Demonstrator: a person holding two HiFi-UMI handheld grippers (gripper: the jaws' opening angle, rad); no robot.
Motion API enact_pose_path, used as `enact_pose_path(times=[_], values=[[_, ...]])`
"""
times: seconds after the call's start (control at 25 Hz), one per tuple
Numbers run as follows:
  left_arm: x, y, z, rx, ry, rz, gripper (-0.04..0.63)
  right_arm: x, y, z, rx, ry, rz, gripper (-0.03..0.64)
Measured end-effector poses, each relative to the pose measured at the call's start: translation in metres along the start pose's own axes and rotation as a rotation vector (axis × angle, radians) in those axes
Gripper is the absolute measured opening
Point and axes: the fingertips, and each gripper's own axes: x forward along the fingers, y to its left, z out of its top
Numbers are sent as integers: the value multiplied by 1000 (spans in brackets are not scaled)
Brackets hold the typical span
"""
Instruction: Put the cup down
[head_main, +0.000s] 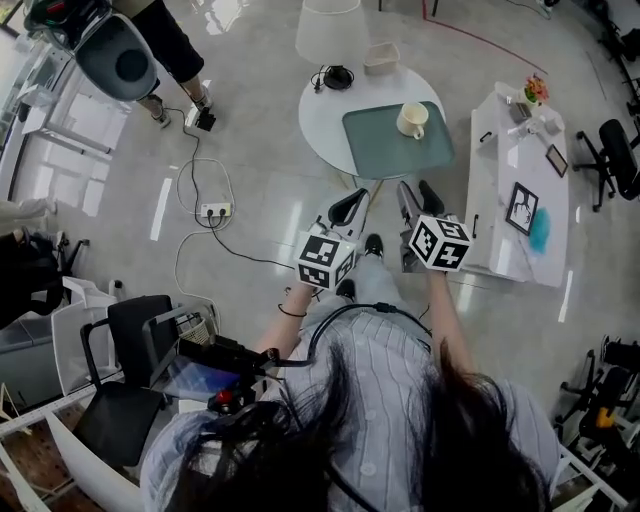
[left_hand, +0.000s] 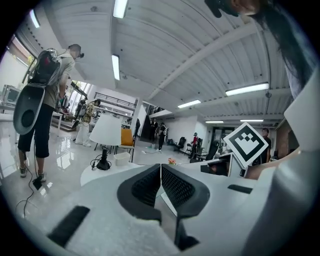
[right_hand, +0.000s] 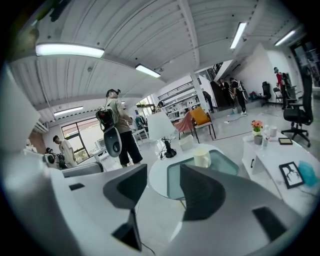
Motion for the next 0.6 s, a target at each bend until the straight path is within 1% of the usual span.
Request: enact_pose_path(times=[0.12, 0.28, 0.4, 0.6], values=[[-14, -11, -5, -19, -6, -12, 18, -22, 12, -10, -14, 4, -9, 213], [-29, -21, -10, -37, -8, -22, 18, -42, 28, -19, -37, 12, -11, 177], [-34, -25, -15, -48, -8, -20, 18, -49, 33, -26, -48, 21, -4, 140], [-41, -35, -18, -58, -5, -21, 18, -62, 37, -31, -52, 29, 3, 111]])
